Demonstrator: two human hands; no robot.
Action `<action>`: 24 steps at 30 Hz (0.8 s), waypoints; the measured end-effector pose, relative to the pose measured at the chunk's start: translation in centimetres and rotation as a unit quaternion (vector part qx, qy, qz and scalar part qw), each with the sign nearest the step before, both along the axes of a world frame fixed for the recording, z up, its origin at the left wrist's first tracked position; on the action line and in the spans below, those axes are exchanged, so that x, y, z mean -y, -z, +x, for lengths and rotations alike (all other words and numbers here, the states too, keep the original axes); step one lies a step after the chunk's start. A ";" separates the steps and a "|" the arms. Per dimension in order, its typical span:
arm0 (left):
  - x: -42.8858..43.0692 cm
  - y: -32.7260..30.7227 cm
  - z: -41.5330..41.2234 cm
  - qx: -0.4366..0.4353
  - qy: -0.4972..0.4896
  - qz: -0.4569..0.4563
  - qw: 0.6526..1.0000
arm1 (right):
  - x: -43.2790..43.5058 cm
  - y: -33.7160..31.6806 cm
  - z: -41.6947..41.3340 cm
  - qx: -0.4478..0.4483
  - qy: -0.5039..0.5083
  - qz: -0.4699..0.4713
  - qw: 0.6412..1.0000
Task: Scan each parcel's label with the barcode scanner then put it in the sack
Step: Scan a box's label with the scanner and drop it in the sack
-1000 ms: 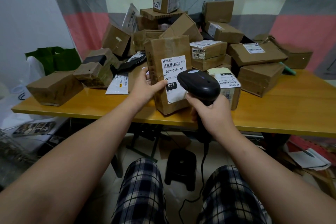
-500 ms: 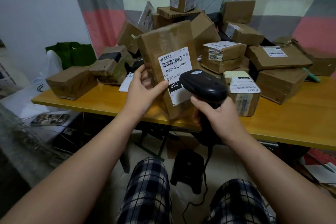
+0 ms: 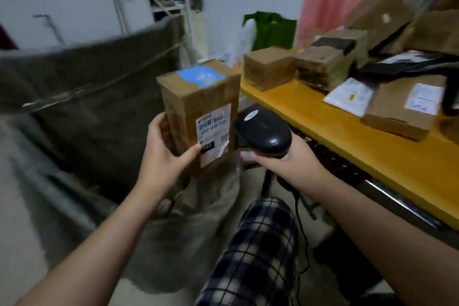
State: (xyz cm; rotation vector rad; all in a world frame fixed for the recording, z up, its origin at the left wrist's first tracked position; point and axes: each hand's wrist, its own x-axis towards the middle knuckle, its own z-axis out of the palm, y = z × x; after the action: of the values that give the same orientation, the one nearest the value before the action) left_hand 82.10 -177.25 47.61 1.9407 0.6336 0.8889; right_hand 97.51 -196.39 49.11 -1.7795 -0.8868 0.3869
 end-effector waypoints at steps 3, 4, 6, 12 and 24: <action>-4.7 3.1 -3.4 -0.105 -0.078 0.048 0.990 | -4.7 1.4 -0.9 0.010 -0.053 -0.036 0.998; -6.1 4.2 -4.3 -0.141 -0.091 0.062 0.984 | -6.0 1.9 -1.2 0.015 -0.068 -0.042 0.997; -8.0 6.2 -6.0 -0.214 -0.107 0.084 0.967 | -8.6 3.1 -1.8 0.036 -0.092 -0.058 0.993; -11.3 11.1 -10.2 -0.467 -0.147 0.116 0.864 | -14.8 7.6 -3.6 0.044 -0.151 -0.118 0.980; -14.0 16.9 -5.7 -0.624 0.009 0.047 0.780 | -16.0 14.8 -2.9 -0.016 -0.112 -0.196 0.974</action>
State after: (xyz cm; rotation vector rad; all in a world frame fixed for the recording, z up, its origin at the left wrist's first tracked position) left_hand 76.42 -163.29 30.67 2.4592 1.2940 -0.5758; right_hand 94.60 -180.36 34.26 -2.0279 -1.0451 0.7779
